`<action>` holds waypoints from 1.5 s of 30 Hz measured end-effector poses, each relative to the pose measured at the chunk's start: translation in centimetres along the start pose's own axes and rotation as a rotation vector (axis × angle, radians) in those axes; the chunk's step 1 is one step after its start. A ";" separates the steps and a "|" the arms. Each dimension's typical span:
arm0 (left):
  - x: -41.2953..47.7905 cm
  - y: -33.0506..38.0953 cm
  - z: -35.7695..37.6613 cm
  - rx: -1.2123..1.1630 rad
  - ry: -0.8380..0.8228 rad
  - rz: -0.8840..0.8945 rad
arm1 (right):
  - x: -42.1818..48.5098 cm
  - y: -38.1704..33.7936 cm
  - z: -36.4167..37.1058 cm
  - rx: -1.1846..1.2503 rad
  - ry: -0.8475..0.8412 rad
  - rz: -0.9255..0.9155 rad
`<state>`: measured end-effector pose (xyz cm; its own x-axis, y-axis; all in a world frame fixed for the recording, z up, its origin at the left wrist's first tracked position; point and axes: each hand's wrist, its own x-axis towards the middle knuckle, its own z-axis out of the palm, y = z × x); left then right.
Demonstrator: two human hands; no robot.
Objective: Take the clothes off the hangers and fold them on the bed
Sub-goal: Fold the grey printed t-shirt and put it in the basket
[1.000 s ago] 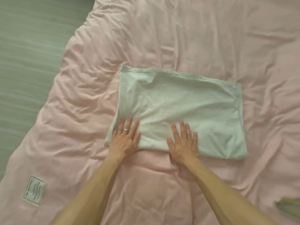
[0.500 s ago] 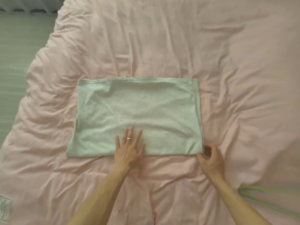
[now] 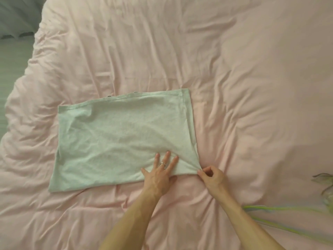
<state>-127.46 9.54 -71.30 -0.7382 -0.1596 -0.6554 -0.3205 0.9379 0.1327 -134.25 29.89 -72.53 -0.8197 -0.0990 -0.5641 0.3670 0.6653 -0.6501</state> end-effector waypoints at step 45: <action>-9.1 -12.2 -3.6 -1.120 0.599 -0.142 | 8.9 -31.3 10.6 -0.002 0.002 -0.121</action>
<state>-118.93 -1.56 -64.28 -0.7136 -0.6244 -0.3177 -0.5256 0.1773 0.8320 -148.36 0.29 -62.59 -0.8589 -0.1768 -0.4807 0.2646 0.6504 -0.7120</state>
